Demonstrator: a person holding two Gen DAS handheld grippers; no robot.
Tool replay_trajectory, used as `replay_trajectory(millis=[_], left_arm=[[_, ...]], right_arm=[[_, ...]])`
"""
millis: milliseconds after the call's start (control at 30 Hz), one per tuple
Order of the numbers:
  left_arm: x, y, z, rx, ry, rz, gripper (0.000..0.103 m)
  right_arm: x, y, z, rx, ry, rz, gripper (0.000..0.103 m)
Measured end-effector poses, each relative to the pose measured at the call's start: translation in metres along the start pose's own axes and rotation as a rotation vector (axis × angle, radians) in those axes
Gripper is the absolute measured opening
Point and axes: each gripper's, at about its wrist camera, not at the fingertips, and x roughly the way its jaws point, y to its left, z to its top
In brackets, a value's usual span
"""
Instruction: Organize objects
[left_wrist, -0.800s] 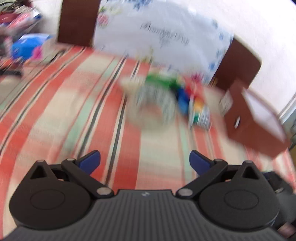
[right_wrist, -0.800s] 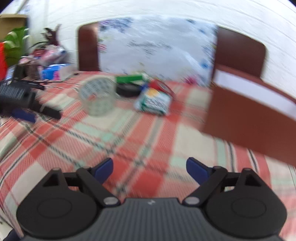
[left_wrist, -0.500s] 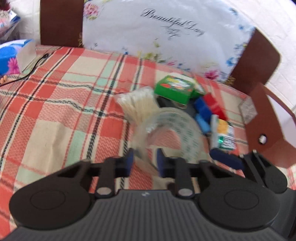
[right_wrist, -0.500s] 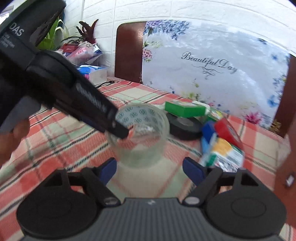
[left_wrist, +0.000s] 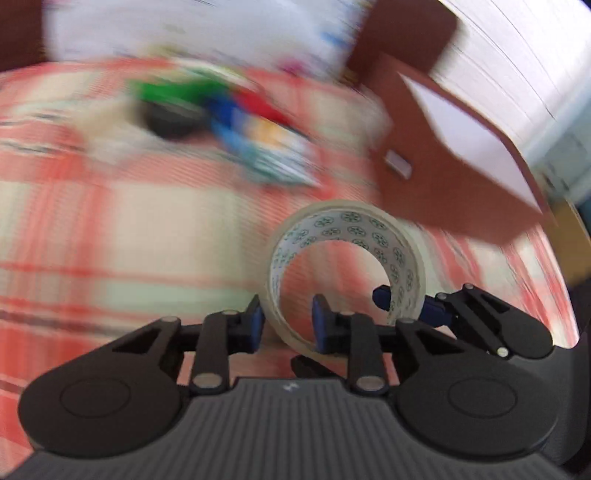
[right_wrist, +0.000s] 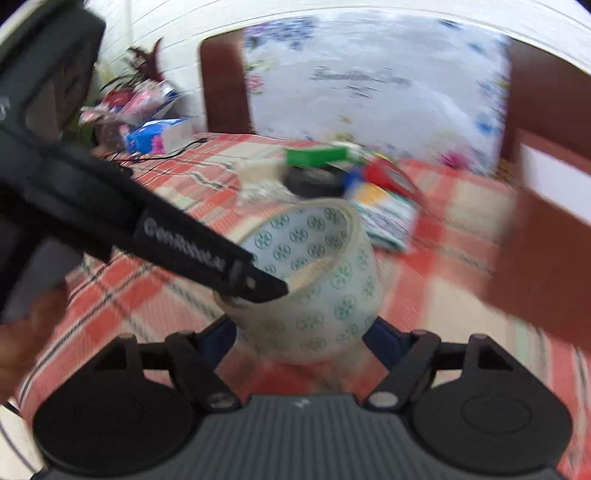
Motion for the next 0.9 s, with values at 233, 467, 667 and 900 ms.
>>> replay_trajectory(millis=[233,467,667,900], left_arm=[[0.037,-0.094,-0.009,0.201,0.066,-0.023,0.038],[0.043,-0.096,-0.012,0.248,0.076,0.073,0.028],[0.023,-0.126,0.019,0.292,0.007,0.102,0.022],[0.029,-0.223,0.12,0.446,-0.204,-0.019,0.036]], right_arm=[[-0.069,-0.061,-0.072,0.133,-0.047,-0.257,0.103],[-0.078,-0.062,-0.082,0.022,-0.132,-0.258,0.101],[-0.061,-0.061,-0.057,-0.002,-0.146,-0.206,0.091],[-0.112,-0.133,0.008,-0.019,-0.413,-0.443,0.091]])
